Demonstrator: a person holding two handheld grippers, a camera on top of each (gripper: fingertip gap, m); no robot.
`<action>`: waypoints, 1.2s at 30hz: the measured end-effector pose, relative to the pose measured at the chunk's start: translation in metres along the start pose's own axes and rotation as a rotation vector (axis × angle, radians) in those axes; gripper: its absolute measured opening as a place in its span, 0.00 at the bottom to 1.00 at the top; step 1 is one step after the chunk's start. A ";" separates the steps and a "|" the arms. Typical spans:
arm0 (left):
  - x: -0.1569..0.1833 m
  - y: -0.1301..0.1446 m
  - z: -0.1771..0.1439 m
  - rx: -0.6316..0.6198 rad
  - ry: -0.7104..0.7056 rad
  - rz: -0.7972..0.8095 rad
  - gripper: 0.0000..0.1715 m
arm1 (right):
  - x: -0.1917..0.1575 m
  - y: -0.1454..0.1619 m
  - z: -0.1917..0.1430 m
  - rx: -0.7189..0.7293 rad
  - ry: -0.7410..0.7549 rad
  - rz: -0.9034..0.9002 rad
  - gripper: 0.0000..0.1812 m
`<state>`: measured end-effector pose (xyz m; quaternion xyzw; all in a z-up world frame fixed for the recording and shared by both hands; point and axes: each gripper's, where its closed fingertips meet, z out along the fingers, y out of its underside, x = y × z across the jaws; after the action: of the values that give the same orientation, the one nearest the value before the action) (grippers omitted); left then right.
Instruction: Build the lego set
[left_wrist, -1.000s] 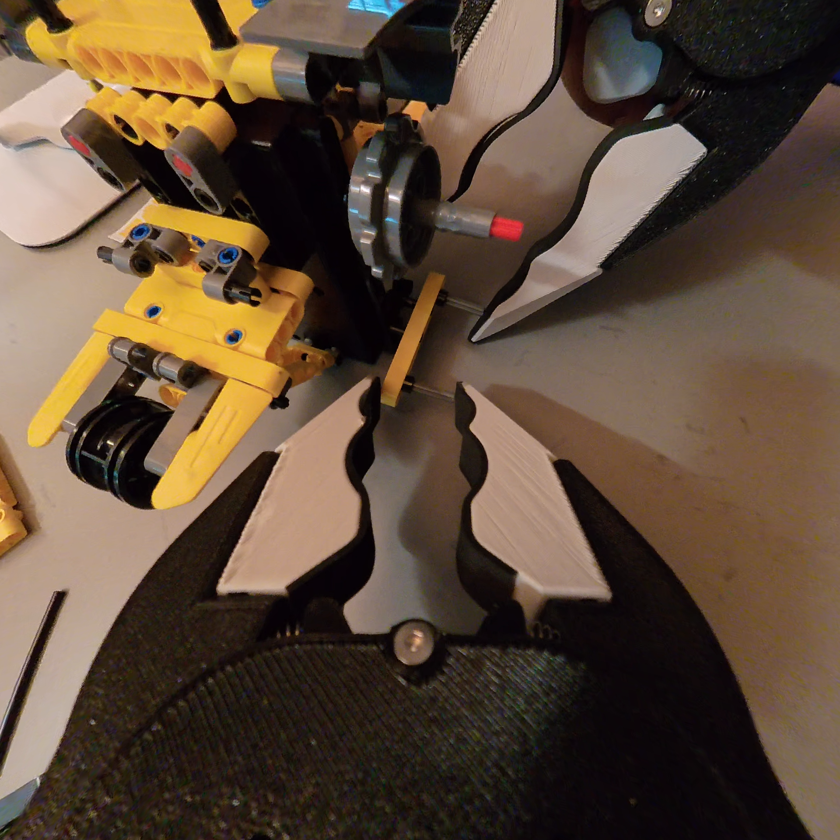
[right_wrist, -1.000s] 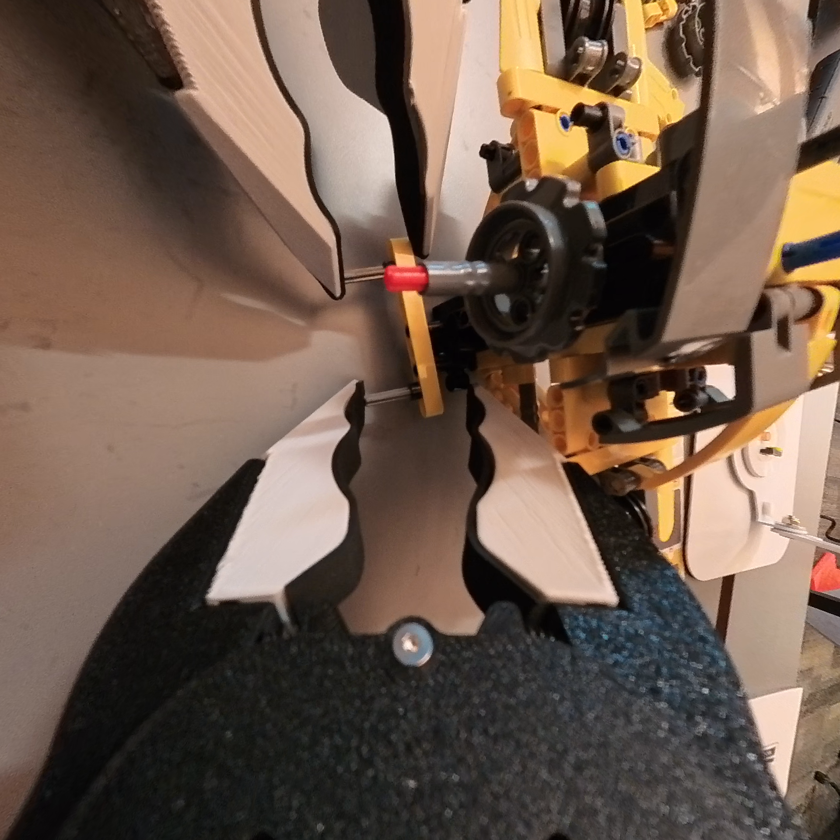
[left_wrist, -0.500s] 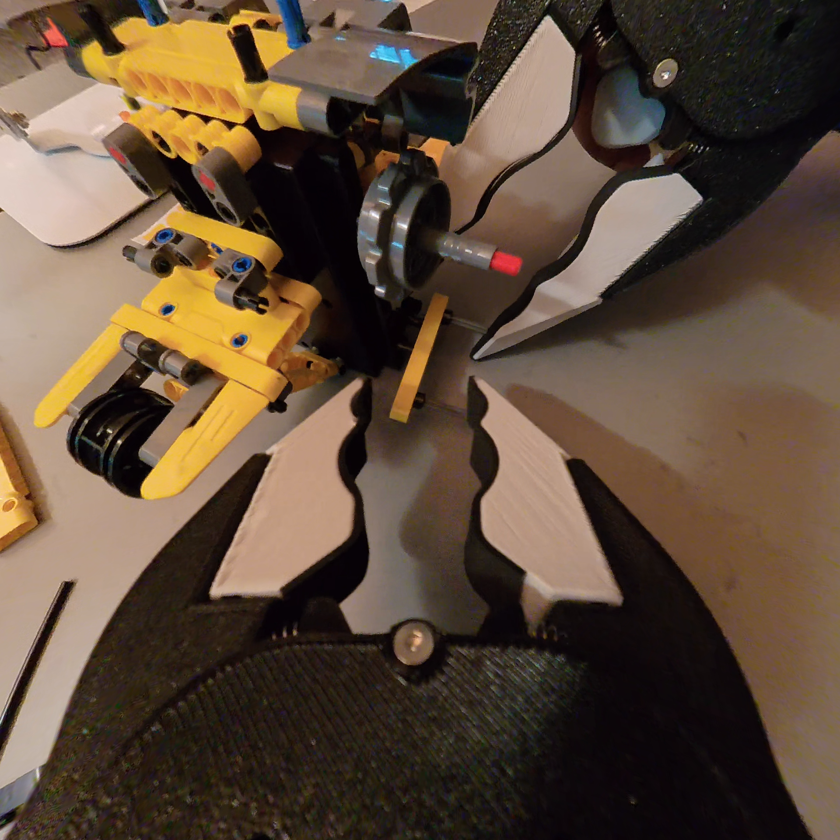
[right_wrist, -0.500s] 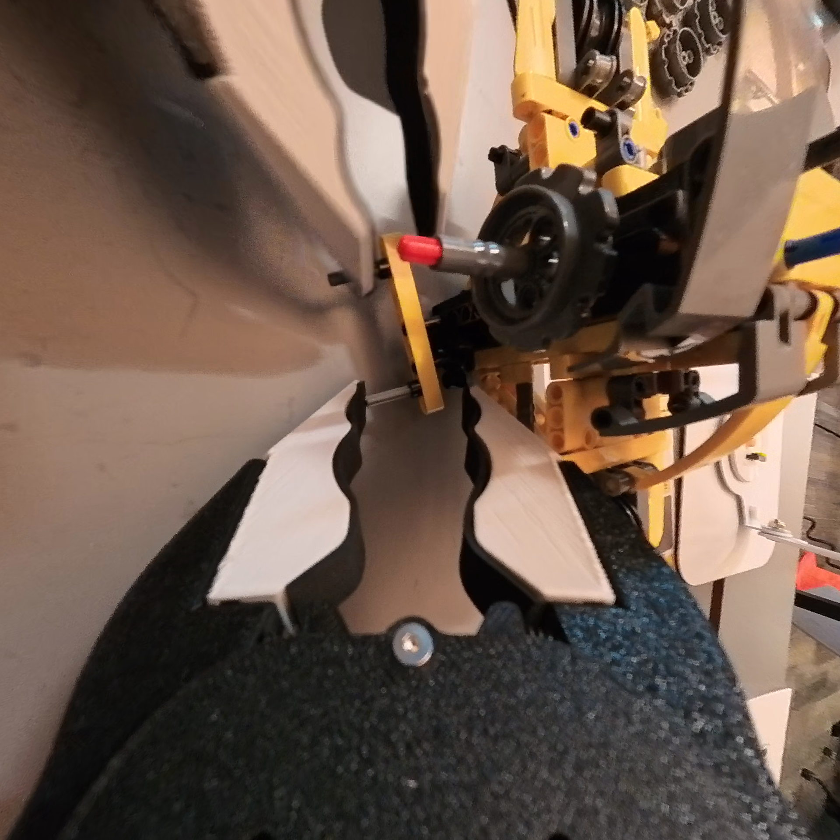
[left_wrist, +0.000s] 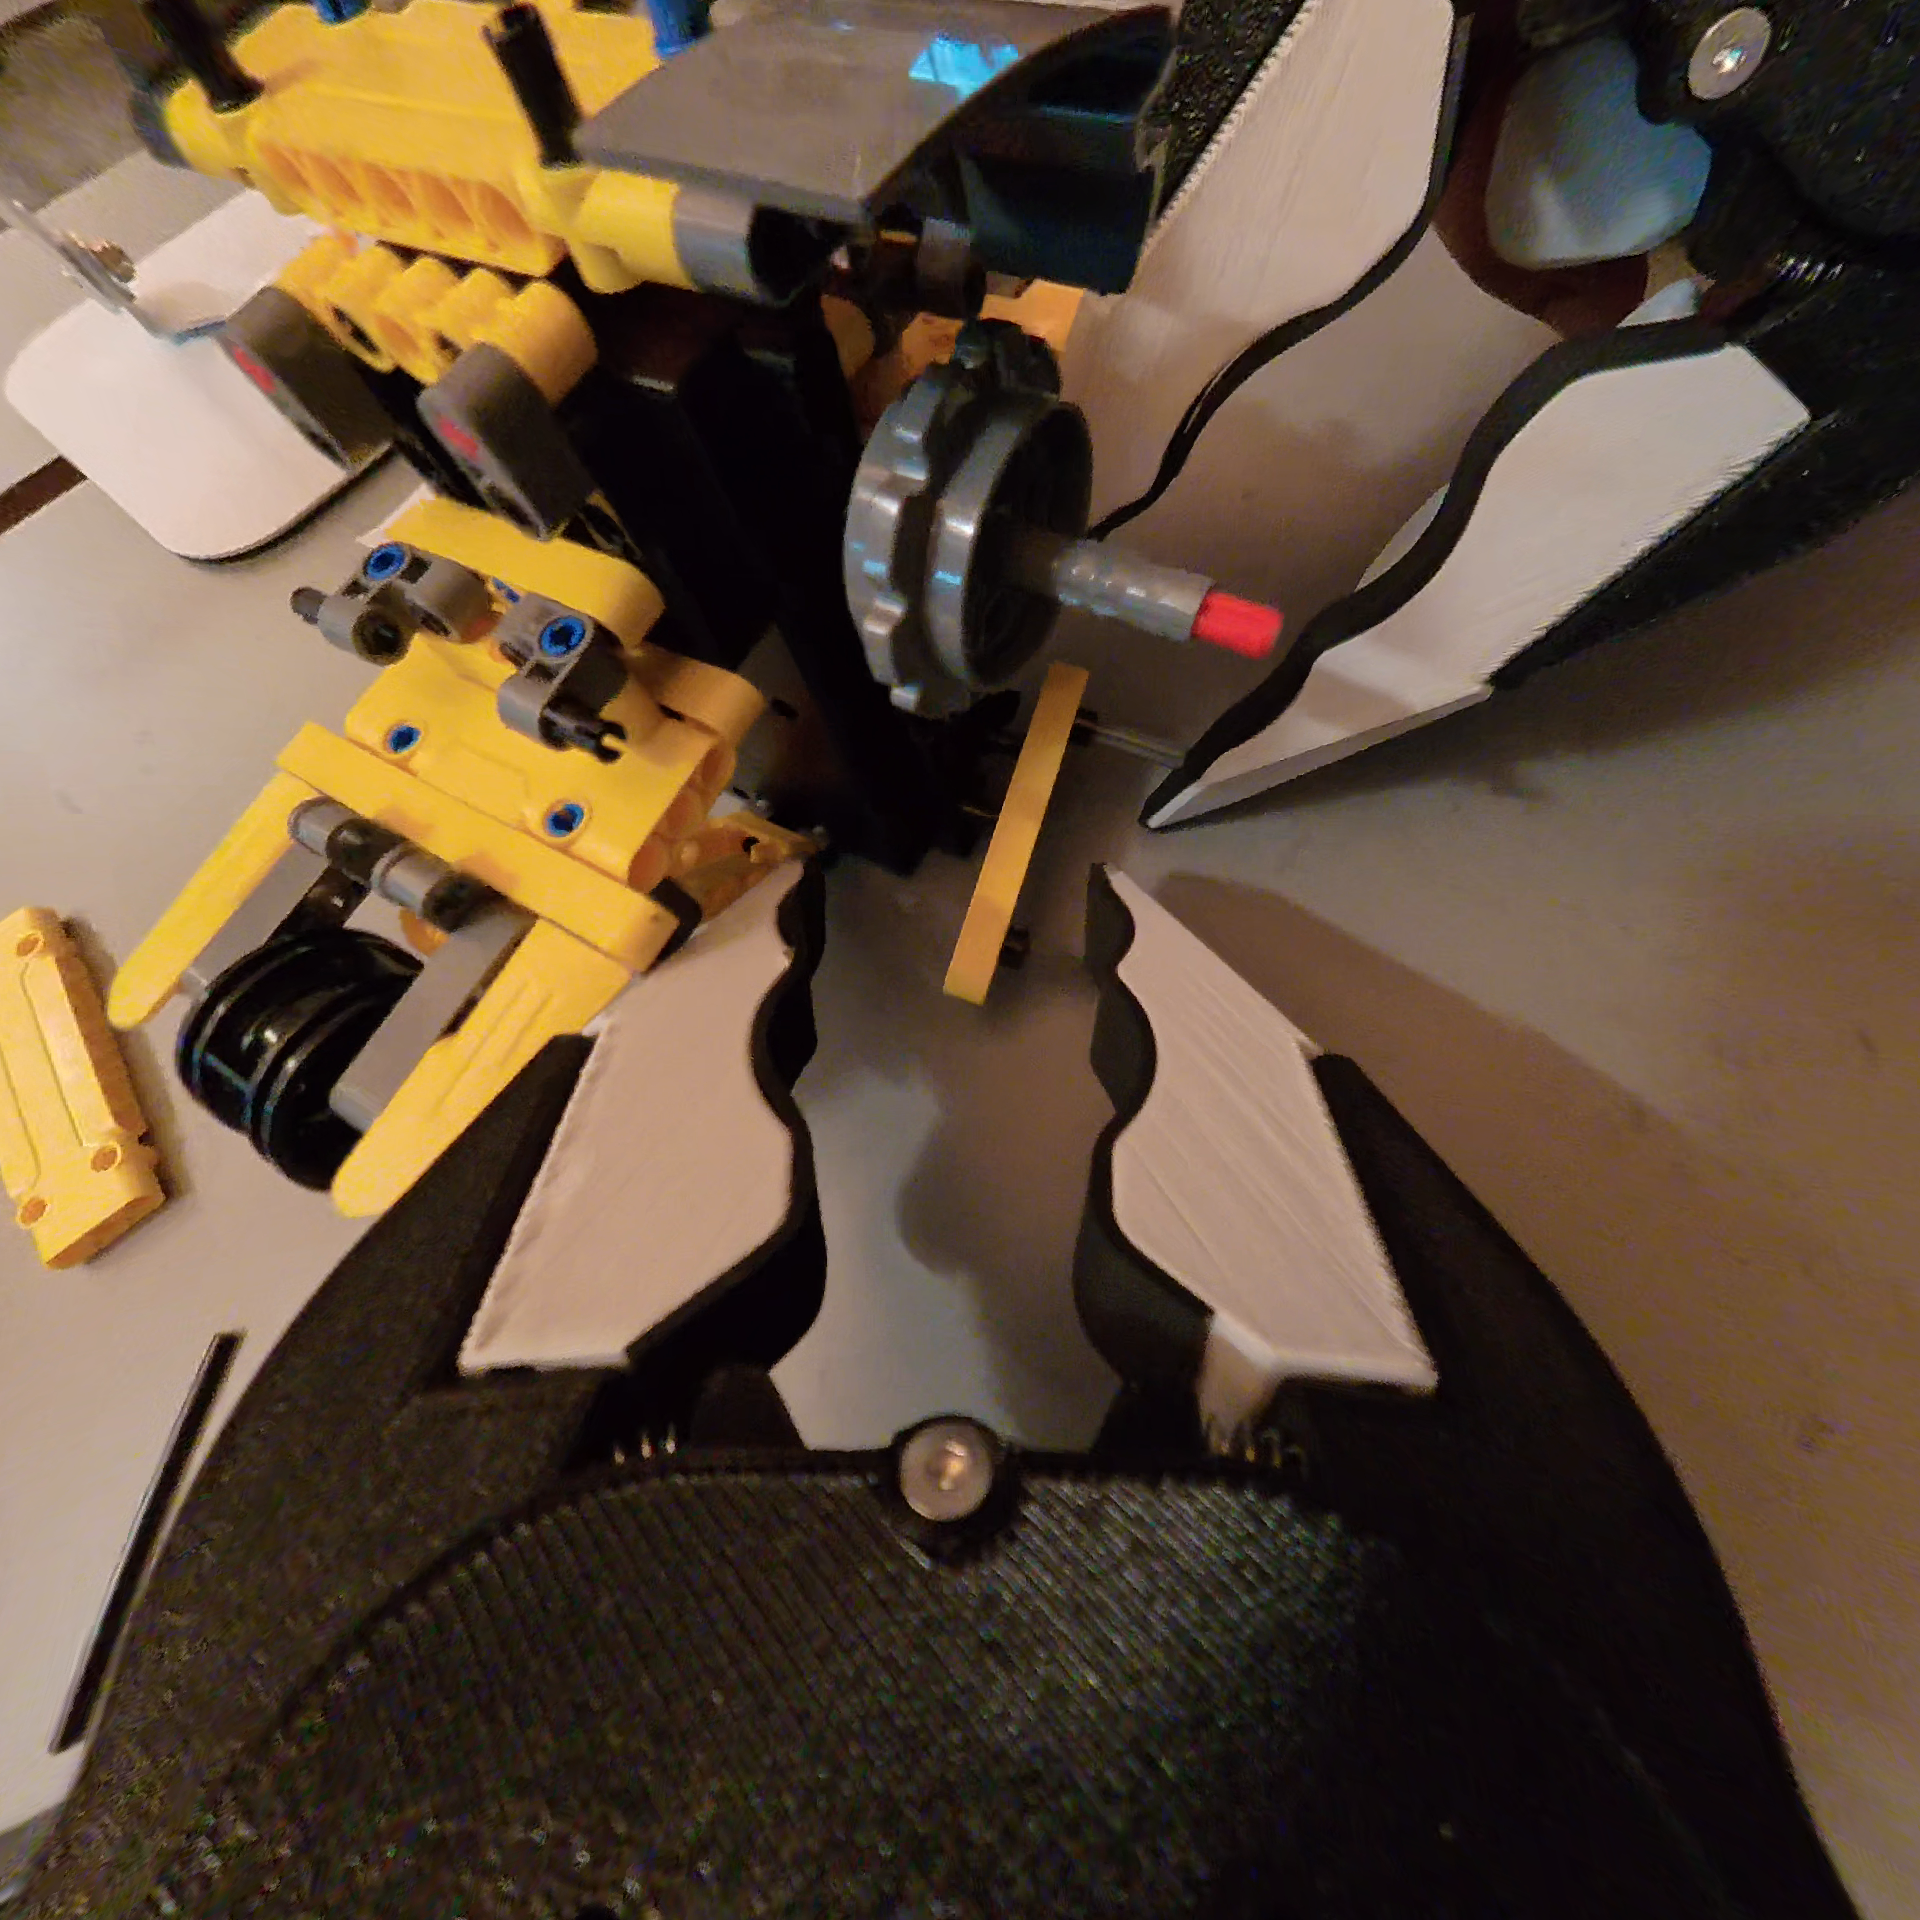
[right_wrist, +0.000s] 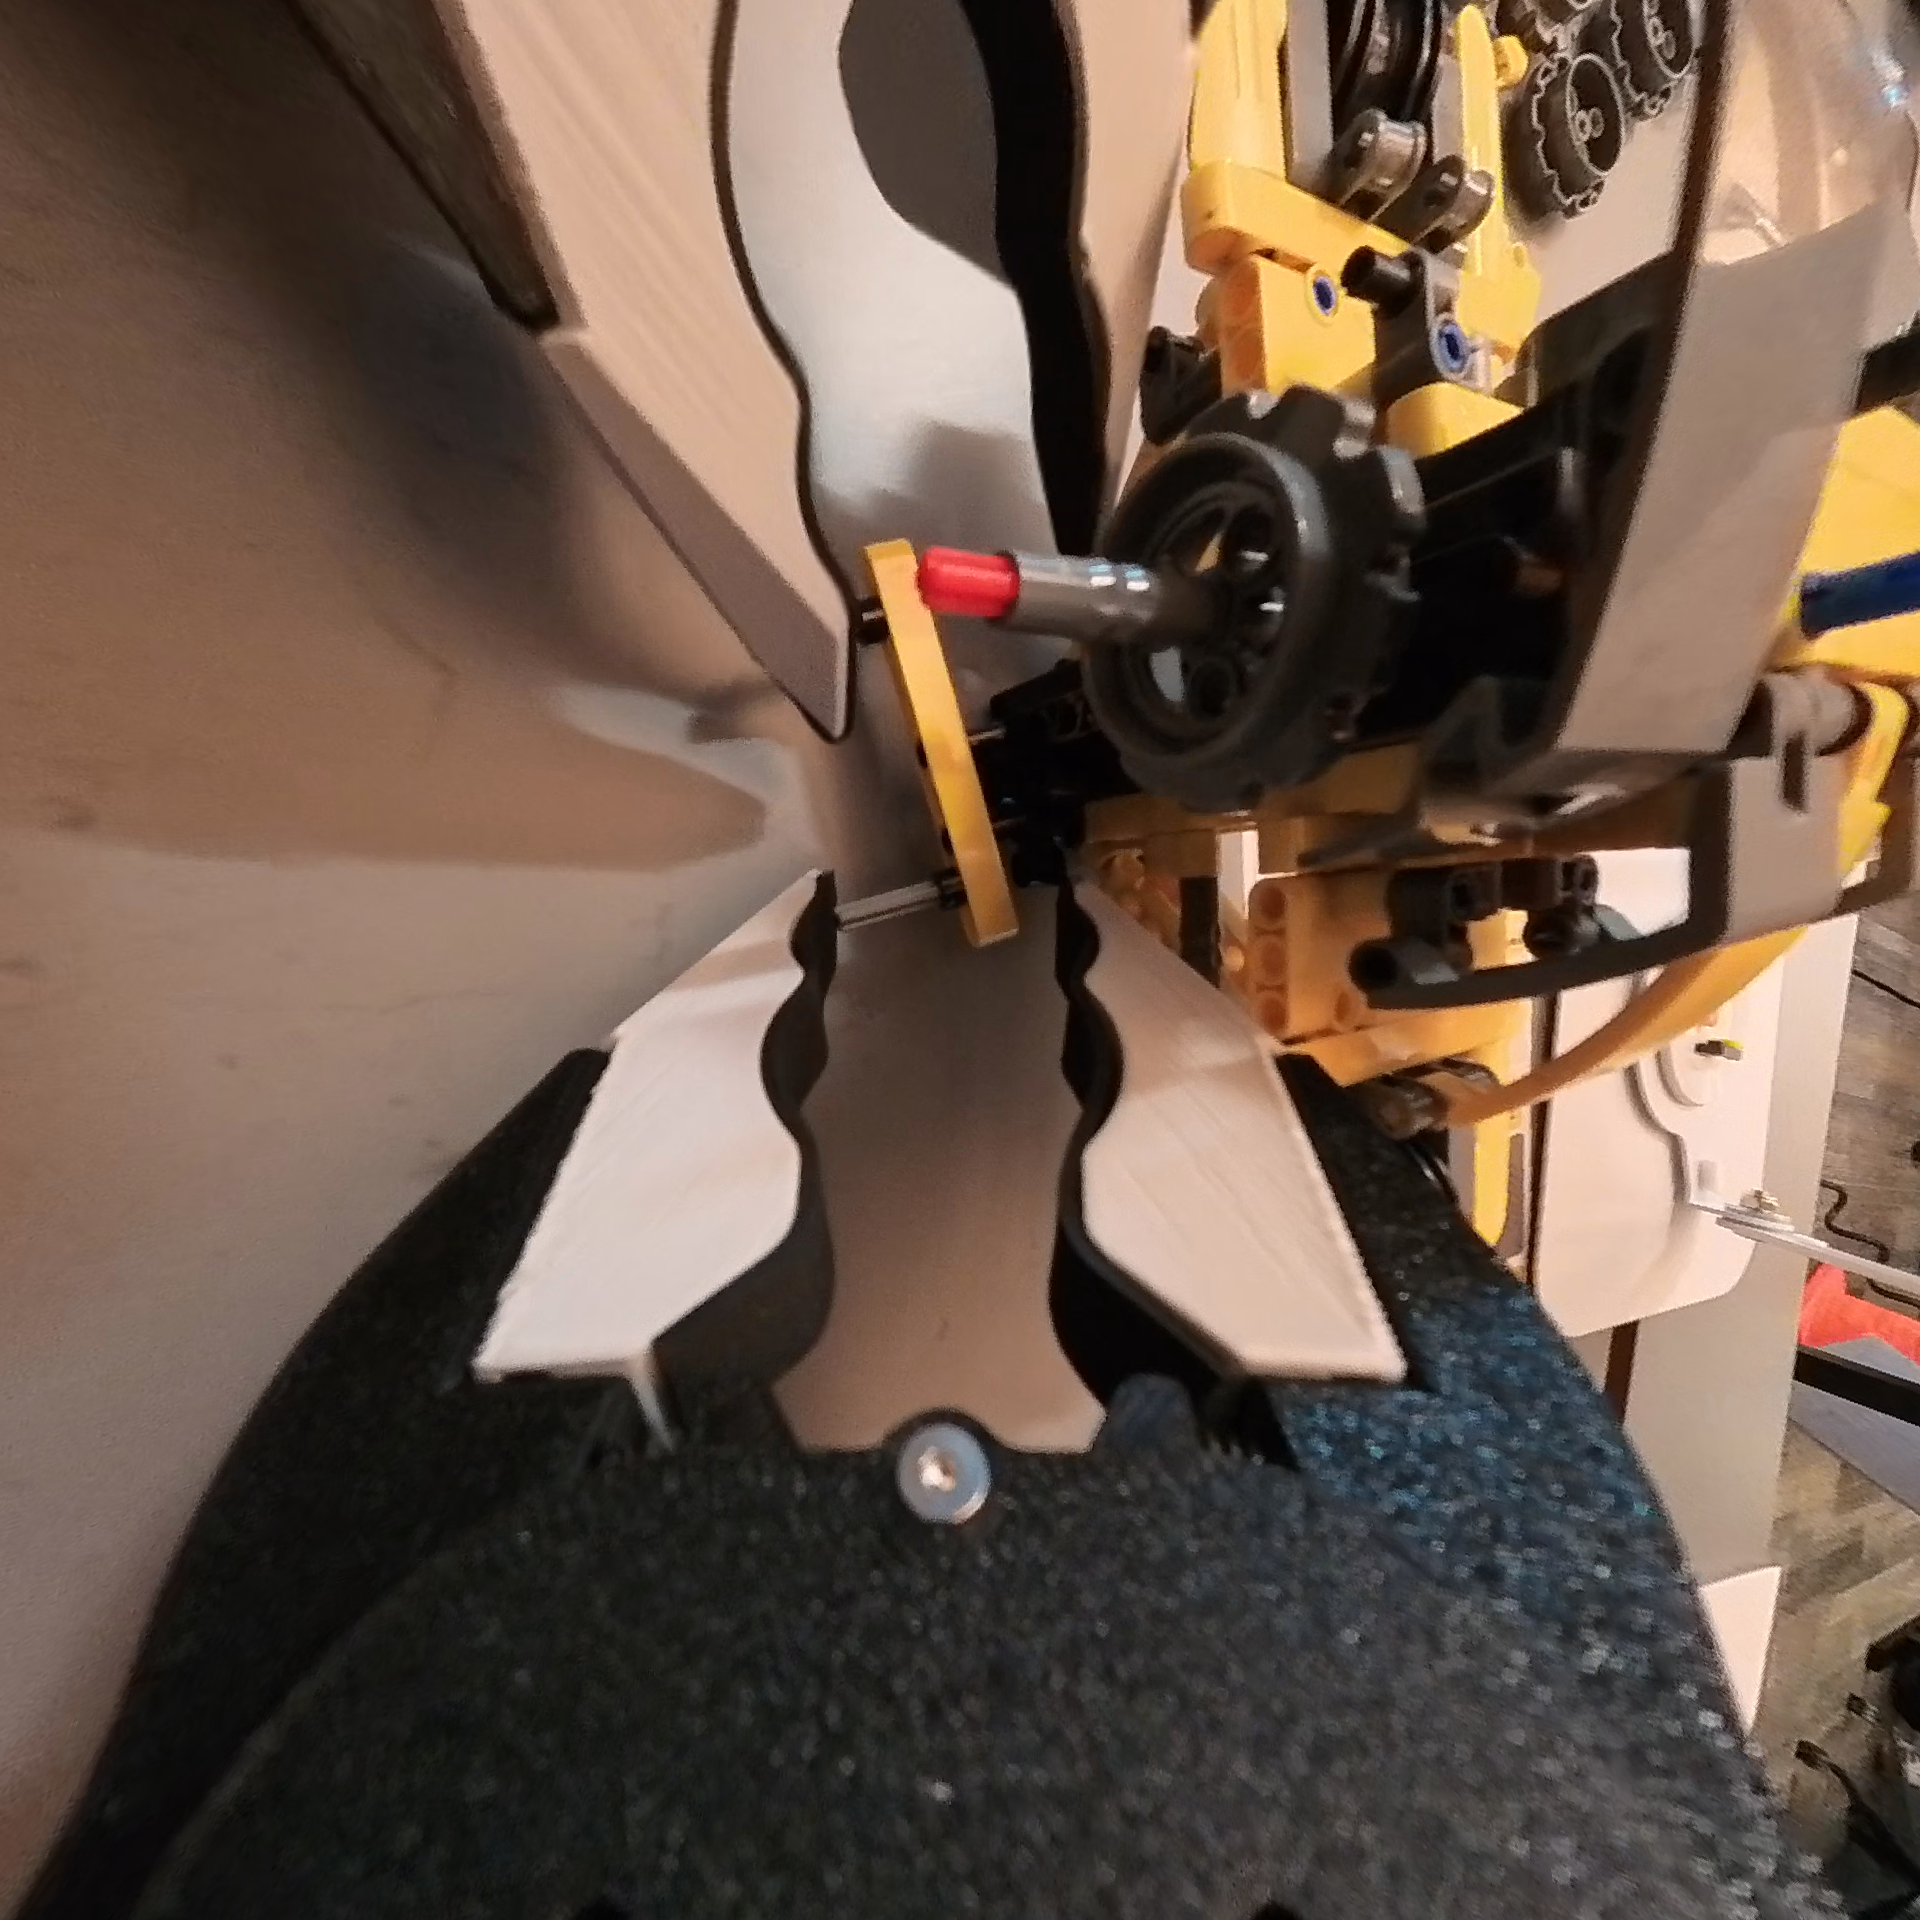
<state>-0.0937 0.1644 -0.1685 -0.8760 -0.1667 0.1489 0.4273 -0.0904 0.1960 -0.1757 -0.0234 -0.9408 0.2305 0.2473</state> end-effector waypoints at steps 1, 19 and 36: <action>0.001 -0.001 0.001 0.002 -0.003 0.015 0.28 | 0.000 0.000 0.000 0.001 0.001 -0.001 0.23; -0.004 -0.005 0.013 -0.013 -0.052 0.094 0.19 | 0.003 0.000 0.001 0.011 0.012 0.002 0.23; -0.003 -0.005 0.011 -0.008 -0.017 0.065 0.15 | 0.003 0.001 0.002 -0.008 0.010 0.014 0.24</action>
<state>-0.1013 0.1735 -0.1707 -0.8814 -0.1425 0.1695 0.4172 -0.0940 0.1968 -0.1759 -0.0322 -0.9404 0.2282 0.2501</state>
